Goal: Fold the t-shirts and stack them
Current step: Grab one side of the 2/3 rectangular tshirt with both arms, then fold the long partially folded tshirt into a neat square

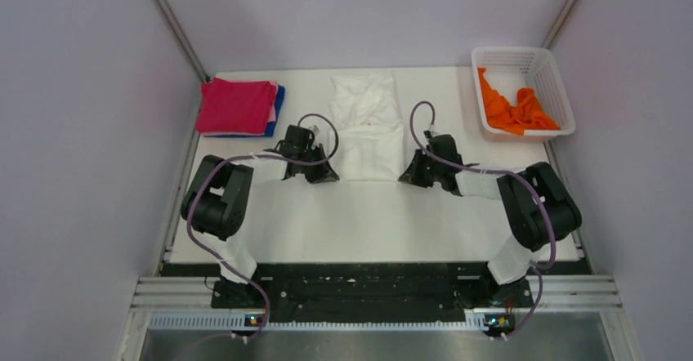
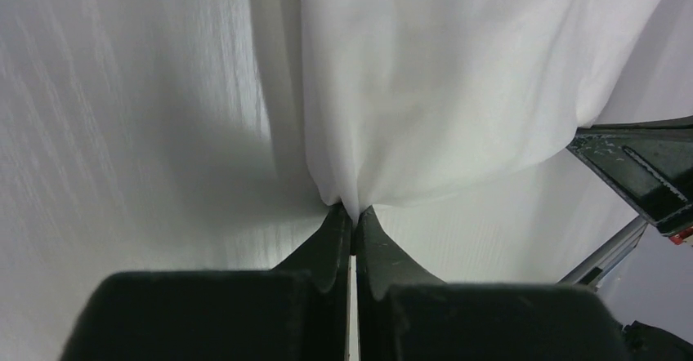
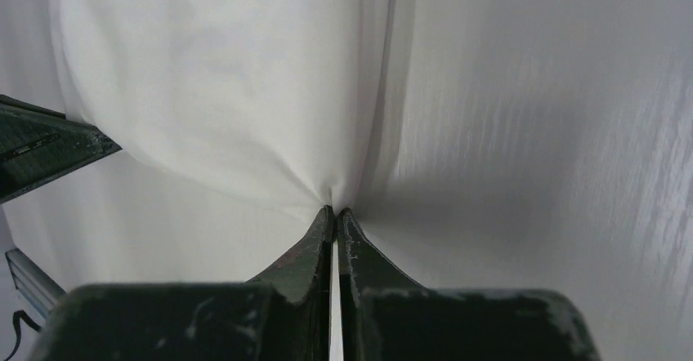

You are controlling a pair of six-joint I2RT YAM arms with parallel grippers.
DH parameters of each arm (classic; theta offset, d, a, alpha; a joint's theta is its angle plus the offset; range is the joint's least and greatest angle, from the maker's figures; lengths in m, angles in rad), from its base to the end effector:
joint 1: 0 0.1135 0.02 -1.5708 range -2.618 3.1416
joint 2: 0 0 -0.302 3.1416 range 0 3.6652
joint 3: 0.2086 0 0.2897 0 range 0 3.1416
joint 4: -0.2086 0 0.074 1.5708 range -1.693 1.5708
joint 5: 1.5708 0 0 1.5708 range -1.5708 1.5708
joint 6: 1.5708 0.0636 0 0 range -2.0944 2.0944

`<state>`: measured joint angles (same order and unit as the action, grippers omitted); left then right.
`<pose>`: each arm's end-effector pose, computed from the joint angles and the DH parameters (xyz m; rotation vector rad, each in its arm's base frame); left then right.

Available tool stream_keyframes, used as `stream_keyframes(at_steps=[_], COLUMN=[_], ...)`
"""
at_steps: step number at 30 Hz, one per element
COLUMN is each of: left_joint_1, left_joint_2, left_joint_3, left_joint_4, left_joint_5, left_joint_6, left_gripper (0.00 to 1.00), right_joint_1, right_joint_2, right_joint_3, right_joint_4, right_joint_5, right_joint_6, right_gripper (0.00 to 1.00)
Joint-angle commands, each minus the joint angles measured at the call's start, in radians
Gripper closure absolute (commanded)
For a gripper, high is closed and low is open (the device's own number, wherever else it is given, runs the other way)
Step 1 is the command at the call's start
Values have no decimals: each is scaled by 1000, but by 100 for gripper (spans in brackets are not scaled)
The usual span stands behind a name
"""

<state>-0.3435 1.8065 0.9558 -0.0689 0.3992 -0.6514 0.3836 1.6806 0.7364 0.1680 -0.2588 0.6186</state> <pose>0.3710 -0.1590 0.1282 -0.2246 2.6122 -0.8864 0.3320 0.1515 0.1244 0.1545 2.4513 0.7743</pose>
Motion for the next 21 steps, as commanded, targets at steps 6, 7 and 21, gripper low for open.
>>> stream_keyframes(at_steps=[6, 7, 21], left_joint_1=[-110, -135, -327], left_joint_2=[-280, -329, -995], left_joint_3=[-265, -289, -265], left_joint_4=[-82, -115, -497], left_joint_5=[-164, -198, -386], left_joint_6=[-17, -28, -158], left_gripper=[100, 100, 100], right_joint_1=[65, 77, 223], right_joint_2=[-309, -350, -915], right_joint_3=[-165, -186, -143], right_joint_4=[-102, -128, -427], right_joint_5=[-7, -5, 28], right_joint_6=[24, 32, 104], right_gripper=[100, 100, 100])
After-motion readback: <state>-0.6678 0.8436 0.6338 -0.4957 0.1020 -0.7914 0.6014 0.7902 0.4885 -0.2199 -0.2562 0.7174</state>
